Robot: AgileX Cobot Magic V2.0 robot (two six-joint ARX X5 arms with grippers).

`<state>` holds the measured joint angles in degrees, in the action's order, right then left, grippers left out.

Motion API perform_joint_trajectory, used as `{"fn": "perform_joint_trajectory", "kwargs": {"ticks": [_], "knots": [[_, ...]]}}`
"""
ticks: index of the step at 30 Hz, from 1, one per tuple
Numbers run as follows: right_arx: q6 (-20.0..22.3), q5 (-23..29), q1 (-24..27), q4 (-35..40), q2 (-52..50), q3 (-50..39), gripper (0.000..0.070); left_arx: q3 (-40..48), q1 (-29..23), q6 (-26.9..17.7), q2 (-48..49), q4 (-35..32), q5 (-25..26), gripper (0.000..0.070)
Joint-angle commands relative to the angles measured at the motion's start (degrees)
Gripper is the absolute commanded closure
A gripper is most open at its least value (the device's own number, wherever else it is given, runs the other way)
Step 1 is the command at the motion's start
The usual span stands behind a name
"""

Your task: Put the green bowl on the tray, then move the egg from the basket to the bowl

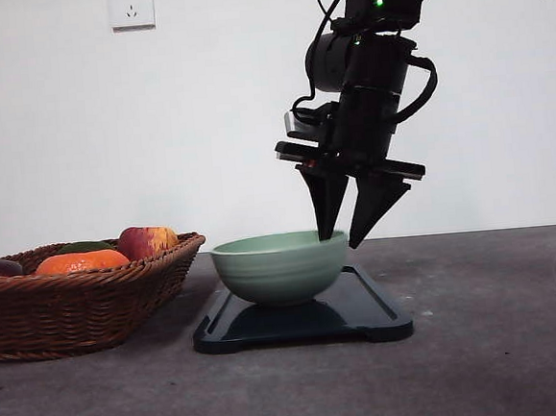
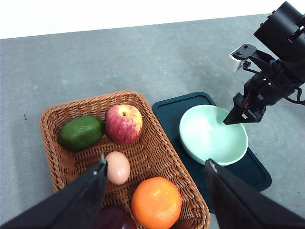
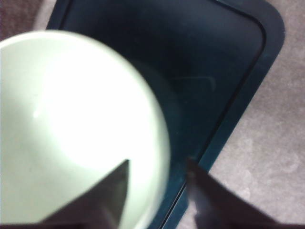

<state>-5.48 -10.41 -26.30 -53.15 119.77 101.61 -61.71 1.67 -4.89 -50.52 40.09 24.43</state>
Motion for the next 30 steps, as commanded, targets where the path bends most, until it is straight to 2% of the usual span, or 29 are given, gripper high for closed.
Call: {"fn": "perform_joint_trajectory", "kwargs": {"ticks": [1, 6, 9, 15, 20, 24, 30], "knots": [[-0.56, -0.01, -0.40, -1.28, 0.94, 2.95, 0.0416, -1.40, 0.07, -0.04, -0.42, -0.48, 0.57, 0.0284], [-0.46, 0.12, -0.22, -3.29, -2.08, 4.66, 0.0418, -1.40, 0.07, -0.07, -0.42, -0.47, 0.57, 0.0284], [-0.44, 2.56, -0.94, 0.87, -6.18, 0.88, 0.0418, -1.40, 0.07, -0.07, -0.42, -0.43, 0.57, 0.0284], [-0.46, 2.95, -1.33, 17.05, -18.86, -17.12, 0.0422, -1.40, 0.07, -0.07, -0.42, -0.23, 0.57, 0.0284], [-0.48, 2.97, -1.29, 27.34, -30.45, -32.11, 0.0423, -1.40, 0.07, -0.07, -0.42, -0.25, 0.57, 0.0284], [-0.29, 2.99, -1.20, 32.13, -38.81, -41.28, 0.0423, -1.40, 0.08, -0.04, -0.42, -0.26, 0.59, 0.0284], [0.16, 3.55, -1.22, 33.77, -51.20, -50.91, 0.0423, -1.40, 0.28, 0.21, -0.42, -0.23, 0.61, 0.0284]]}}
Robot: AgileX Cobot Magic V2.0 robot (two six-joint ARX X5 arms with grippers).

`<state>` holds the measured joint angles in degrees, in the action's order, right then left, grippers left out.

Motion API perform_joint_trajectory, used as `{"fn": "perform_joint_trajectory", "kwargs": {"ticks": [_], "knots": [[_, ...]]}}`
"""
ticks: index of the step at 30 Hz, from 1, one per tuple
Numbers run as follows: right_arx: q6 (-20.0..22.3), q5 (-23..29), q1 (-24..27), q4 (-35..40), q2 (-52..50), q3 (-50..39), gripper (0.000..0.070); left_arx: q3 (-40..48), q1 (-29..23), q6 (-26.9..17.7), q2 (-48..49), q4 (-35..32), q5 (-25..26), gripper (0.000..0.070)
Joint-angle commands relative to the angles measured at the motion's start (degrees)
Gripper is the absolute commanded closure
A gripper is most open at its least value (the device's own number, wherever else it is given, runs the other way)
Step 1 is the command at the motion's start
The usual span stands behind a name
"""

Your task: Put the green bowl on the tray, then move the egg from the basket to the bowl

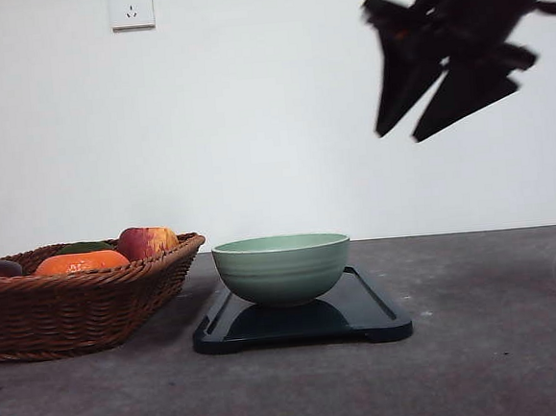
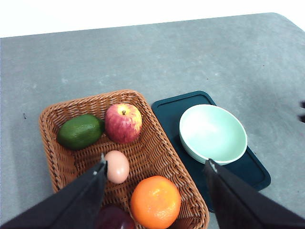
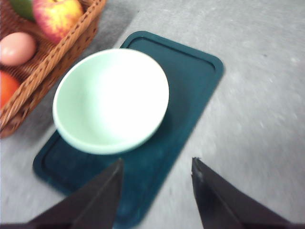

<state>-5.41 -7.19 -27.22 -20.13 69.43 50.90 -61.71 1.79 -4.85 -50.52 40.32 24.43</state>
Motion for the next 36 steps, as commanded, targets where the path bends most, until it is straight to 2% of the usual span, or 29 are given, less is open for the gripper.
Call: {"fn": "perform_joint_trajectory", "kwargs": {"ticks": [1, 7, 12, 18, 27, 36], "knots": [[0.35, 0.75, -0.30, 0.38, -2.78, -1.37, 0.0423, -1.40, 0.16, 0.99, -0.45, -0.48, 0.61, 0.0284], [2.36, 5.14, -0.30, -8.26, -11.27, -3.98, 0.0423, -1.43, 0.19, 10.61, -1.78, -0.38, 0.69, 0.0281], [2.89, 6.01, -0.31, -9.88, -14.71, -3.98, 0.0423, -2.40, 1.60, 15.08, -6.36, -0.31, 0.70, 0.0268], [2.75, 6.18, -0.31, -9.84, -15.31, -3.98, 0.0423, -5.67, 5.19, 15.21, -15.39, 0.00, -0.52, 0.0270], [1.95, 6.20, -0.31, -9.96, -15.30, -3.98, 0.0423, -13.90, 10.61, 15.03, -29.62, 2.14, -15.11, 0.0273], [1.29, 6.20, -0.31, -9.96, -15.28, -3.98, 0.0423, -18.46, 12.85, 14.96, -40.76, 1.96, -19.44, 0.0273]]}}
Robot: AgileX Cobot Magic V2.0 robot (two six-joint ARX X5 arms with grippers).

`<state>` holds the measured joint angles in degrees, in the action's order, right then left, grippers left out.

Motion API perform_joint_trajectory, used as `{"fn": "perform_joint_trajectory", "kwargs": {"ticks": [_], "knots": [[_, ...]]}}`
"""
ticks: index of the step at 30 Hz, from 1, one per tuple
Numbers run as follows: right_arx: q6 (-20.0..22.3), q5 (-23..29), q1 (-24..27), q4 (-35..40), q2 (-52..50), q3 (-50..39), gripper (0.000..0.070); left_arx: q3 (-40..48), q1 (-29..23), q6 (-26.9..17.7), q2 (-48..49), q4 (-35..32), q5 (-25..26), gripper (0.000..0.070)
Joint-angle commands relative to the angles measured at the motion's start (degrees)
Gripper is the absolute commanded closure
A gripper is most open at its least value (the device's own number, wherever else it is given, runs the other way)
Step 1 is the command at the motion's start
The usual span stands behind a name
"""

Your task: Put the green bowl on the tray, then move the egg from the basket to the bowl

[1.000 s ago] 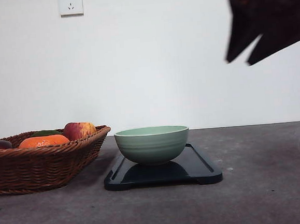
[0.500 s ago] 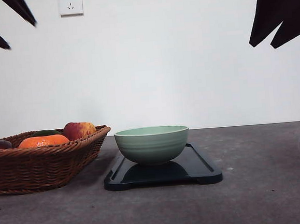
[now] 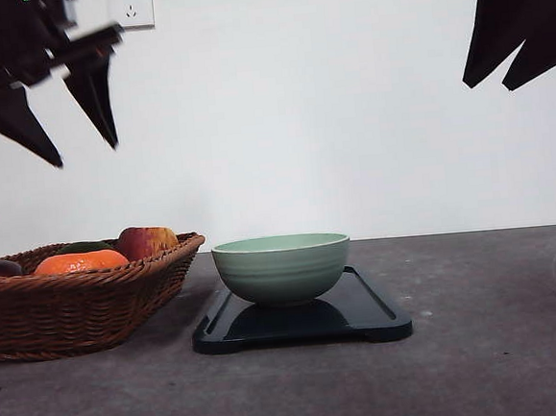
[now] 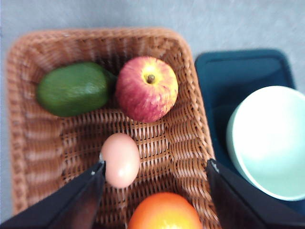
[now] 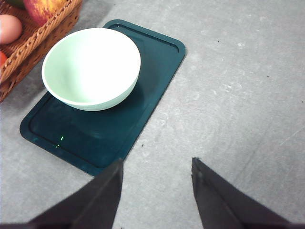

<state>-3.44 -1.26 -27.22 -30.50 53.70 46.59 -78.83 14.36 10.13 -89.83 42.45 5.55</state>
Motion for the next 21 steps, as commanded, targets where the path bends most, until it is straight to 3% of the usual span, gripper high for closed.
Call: {"fn": "perform_joint_trajectory", "kwargs": {"ticks": [1, 6, 21], "knots": [[-0.70, 0.26, -0.31, 0.41, 0.45, 0.33, 0.0423, -1.37, 0.34, -0.04, -2.42, -0.29, -1.16, 0.0273], [-1.08, 0.28, -0.31, 0.43, 0.45, 0.33, 0.0423, -1.37, 0.34, -0.59, -7.44, -0.64, -4.27, 0.0272], [-1.52, 0.28, -0.31, 0.42, 0.45, 0.33, 0.0423, -1.37, 0.29, -0.87, -17.52, -4.71, -4.75, 0.0269]]}}
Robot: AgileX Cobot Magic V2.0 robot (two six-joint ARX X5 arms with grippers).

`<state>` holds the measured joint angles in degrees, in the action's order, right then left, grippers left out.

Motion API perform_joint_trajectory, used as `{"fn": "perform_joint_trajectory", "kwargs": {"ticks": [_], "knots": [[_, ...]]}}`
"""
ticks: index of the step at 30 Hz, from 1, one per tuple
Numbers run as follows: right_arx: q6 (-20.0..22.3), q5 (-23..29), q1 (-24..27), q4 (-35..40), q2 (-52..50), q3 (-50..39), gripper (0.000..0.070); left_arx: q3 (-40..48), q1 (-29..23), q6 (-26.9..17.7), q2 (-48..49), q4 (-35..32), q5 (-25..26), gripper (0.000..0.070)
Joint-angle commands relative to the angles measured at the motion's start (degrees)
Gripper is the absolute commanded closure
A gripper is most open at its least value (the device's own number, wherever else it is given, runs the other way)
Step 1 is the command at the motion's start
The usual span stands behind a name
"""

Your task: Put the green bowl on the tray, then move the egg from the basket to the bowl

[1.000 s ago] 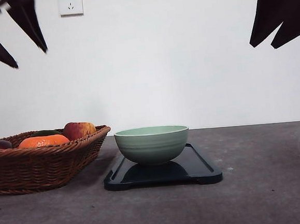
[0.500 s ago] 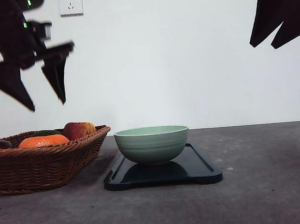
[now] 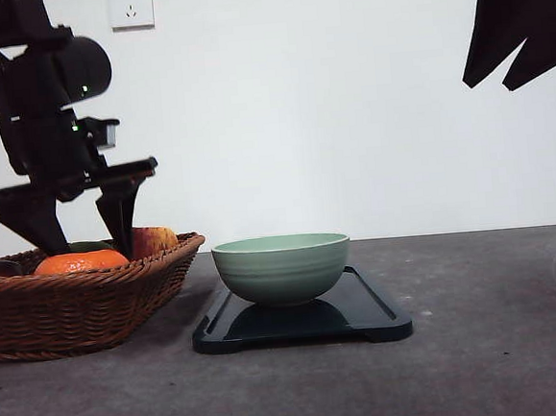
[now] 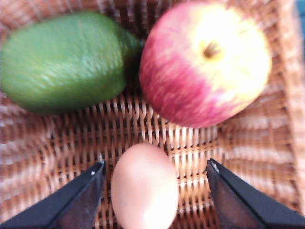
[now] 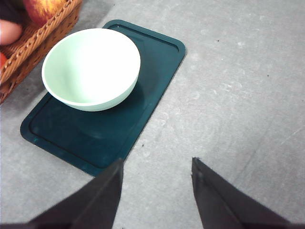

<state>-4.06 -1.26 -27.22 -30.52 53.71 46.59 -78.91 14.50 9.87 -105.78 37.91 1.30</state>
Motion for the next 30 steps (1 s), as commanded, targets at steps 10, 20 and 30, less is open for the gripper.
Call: {"fn": "perform_joint_trajectory", "kwargs": {"ticks": [10, 20, 30], "knots": [[-1.33, 0.30, -0.31, 0.46, 0.44, 0.33, 0.0423, -1.29, 0.09, -0.84, -3.02, -0.24, -2.98, 0.0269], [-1.33, 1.67, -0.31, 0.50, 0.44, 0.33, 0.0423, -1.29, -0.02, -1.46, -3.04, 0.15, -3.04, 0.0269], [-1.33, 1.73, -0.31, 0.90, 0.44, 0.33, 0.0423, -1.29, -0.02, -1.64, -3.51, 0.22, -2.84, 0.0269]]}}
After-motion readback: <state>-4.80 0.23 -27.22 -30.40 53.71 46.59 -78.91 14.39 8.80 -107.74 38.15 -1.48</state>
